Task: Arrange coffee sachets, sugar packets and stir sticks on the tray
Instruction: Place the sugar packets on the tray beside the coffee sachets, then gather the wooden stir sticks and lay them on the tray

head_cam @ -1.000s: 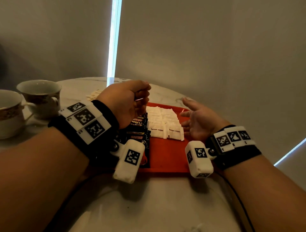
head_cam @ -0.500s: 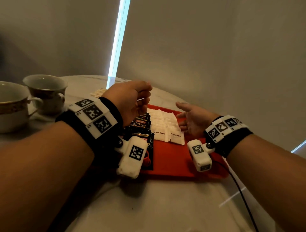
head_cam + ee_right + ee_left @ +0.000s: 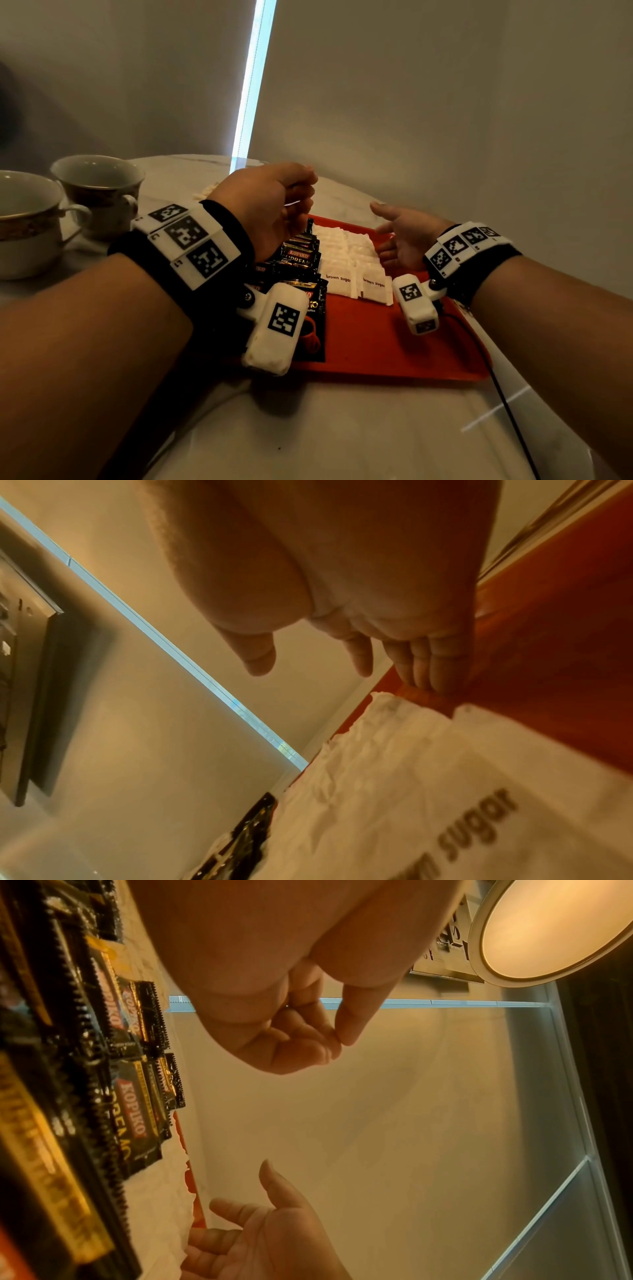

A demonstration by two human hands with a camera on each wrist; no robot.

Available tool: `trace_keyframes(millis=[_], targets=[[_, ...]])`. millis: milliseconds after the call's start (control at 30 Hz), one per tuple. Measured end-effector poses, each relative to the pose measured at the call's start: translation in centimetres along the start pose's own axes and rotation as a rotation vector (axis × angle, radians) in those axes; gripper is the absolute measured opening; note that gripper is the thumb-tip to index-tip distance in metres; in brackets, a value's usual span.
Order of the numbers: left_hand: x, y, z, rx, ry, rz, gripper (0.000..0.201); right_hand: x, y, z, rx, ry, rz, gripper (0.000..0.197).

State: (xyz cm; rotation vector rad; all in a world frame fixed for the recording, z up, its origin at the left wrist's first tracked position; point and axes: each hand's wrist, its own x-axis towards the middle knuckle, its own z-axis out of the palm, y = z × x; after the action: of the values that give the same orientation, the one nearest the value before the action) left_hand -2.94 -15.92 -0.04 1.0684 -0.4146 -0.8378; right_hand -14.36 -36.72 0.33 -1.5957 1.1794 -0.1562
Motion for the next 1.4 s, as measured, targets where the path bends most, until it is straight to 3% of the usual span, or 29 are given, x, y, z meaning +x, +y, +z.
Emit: trace_keyframes(millis=[100, 267, 700, 833, 967, 1100, 1267, 1400], targets=[[0.1, 0.0, 0.0, -0.007, -0.004, -0.002, 0.014, 0.5, -0.3, 0.2, -0.001, -0.015, 0.001, 0.076], [0.2, -0.1, -0.1, -0.004, -0.006, -0.001, 0.015, 1.4, -1.0, 0.5, -0.025, 0.001, 0.01, 0.088], [0.3, -0.1, -0.1, -0.002, -0.005, -0.002, 0.015, 2.0, -0.6, 0.0, 0.022, 0.016, 0.013, 0.08], [0.3, 0.1, -0.1, -0.011, -0.01, 0.007, 0.015, 1.1, 0.0, -0.4, 0.009, -0.023, 0.036, 0.068], [0.1, 0.1, 0.0, -0.022, -0.011, 0.018, 0.015, 0.3, 0.8, -1.2, -0.001, 0.037, 0.023, 0.089], [-0.2, 0.2, 0.2, -0.022, -0.023, 0.02, 0.015, -1.4, 1.8, -1.3, 0.022, -0.037, 0.024, 0.082], [-0.4, 0.3, 0.2, -0.022, -0.028, 0.01, 0.014, -2.9, 2.7, -2.5, 0.046, 0.038, -0.001, 0.081], [-0.5, 0.1, 0.3, -0.029, -0.042, 0.008, 0.012, -4.1, 4.3, -2.6, 0.092, -0.054, 0.049, 0.083]])
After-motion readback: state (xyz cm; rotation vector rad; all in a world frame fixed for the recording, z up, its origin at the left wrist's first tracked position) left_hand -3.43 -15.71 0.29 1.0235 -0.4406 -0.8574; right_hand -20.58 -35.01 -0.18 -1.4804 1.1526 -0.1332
